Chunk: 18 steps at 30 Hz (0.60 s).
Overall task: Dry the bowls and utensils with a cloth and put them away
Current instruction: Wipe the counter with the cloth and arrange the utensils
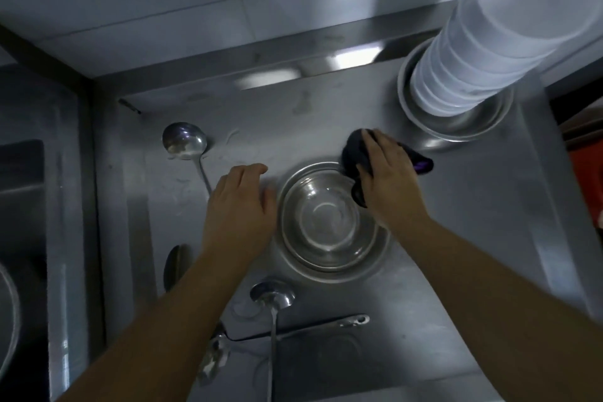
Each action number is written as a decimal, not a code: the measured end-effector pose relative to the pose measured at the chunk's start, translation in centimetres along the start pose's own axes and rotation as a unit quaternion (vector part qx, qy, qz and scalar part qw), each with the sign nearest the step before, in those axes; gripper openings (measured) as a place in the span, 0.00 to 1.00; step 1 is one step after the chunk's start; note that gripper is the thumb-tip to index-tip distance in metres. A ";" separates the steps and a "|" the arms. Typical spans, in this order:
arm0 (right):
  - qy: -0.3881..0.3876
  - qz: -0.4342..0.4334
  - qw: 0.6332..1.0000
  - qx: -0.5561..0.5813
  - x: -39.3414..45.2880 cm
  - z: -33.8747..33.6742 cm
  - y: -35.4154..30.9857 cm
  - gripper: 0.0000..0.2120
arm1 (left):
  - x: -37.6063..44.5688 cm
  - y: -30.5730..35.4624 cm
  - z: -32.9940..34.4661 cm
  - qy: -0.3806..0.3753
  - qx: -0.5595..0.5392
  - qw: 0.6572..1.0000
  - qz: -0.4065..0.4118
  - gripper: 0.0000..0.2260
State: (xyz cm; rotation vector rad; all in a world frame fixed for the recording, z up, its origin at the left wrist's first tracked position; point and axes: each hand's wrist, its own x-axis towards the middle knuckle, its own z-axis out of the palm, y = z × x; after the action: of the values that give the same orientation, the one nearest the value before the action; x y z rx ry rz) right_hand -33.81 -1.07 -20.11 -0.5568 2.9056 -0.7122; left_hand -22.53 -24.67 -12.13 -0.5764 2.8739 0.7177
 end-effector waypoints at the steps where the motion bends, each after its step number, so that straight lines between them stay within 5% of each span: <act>1: 0.011 0.020 1.000 0.003 -1.4 -0.5 1.3 0.28 | -0.1 0.9 0.5 -0.004 -0.003 1.000 0.008 0.16; 6: 0.036 0.139 0.990 -0.003 -9.7 -3.4 7.8 0.28 | -0.4 4.8 3.2 -0.023 -0.008 0.999 0.037 0.14; 10: 0.003 0.133 0.991 -0.024 -17.4 -4.4 9.2 0.28 | -0.2 8.1 5.1 -0.037 -0.009 0.999 0.031 0.15; 13: -0.109 -0.011 0.991 -0.081 -23.0 -3.0 7.1 0.33 | 0.4 10.5 6.3 -0.051 -0.003 0.998 0.022 0.16; 18: -0.207 -0.302 0.929 -0.059 -27.9 -2.9 7.6 0.36 | 1.6 12.9 7.0 -0.057 -0.020 0.998 -0.027 0.14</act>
State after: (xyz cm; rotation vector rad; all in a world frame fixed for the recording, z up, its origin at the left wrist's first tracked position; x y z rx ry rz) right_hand -10.94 16.79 -20.80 -1.4531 2.3803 -0.3919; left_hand -28.88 -11.37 -13.08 -0.5947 2.7353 0.7760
